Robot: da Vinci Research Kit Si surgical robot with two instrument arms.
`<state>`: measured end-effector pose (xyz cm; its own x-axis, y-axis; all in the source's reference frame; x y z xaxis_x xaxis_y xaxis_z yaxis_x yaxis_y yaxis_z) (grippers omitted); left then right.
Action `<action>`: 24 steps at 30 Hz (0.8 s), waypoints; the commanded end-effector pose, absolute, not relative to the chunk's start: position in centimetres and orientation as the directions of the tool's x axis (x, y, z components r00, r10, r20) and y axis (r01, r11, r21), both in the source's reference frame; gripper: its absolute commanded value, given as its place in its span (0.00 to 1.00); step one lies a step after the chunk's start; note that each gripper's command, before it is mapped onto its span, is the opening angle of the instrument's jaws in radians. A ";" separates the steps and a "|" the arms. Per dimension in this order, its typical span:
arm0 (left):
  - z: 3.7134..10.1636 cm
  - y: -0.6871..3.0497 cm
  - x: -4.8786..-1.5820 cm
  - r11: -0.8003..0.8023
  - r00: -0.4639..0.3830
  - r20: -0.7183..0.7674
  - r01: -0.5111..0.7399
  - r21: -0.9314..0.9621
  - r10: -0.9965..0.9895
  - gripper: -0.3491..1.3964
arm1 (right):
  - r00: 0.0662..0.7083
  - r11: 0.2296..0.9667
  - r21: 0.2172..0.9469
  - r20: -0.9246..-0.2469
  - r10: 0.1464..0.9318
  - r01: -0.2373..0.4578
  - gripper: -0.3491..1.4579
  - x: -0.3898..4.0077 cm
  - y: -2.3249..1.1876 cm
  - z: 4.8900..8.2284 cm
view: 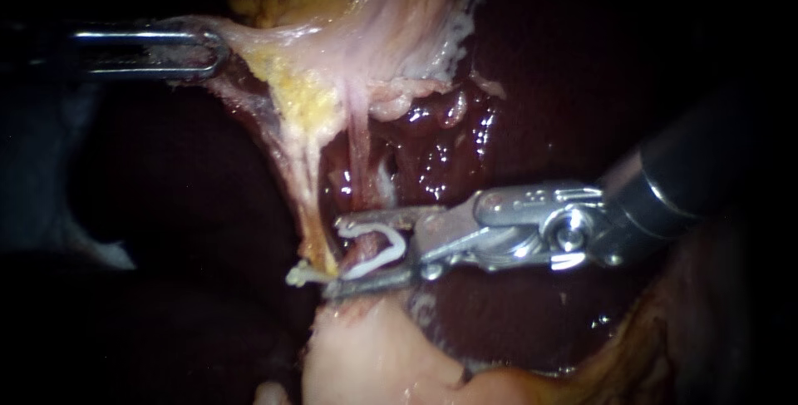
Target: Clipping second clip left tube
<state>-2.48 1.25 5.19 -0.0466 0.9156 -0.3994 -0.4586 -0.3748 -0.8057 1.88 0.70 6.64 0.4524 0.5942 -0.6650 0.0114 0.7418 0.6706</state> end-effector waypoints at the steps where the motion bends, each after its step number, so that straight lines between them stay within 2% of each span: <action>1: 5.18 1.24 -2.48 -0.375 -0.047 -0.399 -0.458 -0.806 0.916 0.00 | 0.453 0.740 0.672 -0.664 0.595 0.012 0.47 1.88 0.69 6.67; 6: 5.18 1.24 -2.48 -0.375 -0.046 -0.399 -0.459 -0.806 0.916 0.00 | 0.448 0.734 0.679 -0.665 0.597 0.030 0.47 1.94 0.70 6.77; 11: 5.18 1.24 -2.49 -0.375 -0.046 -0.399 -0.459 -0.806 0.916 0.00 | 0.387 0.699 0.711 -0.666 0.637 0.074 0.46 2.11 0.73 6.79; 24: 5.18 1.24 -2.50 -0.374 -0.046 -0.399 -0.459 -0.805 0.916 0.00 | 0.386 0.680 0.726 -0.659 0.646 0.102 0.46 2.48 0.58 6.83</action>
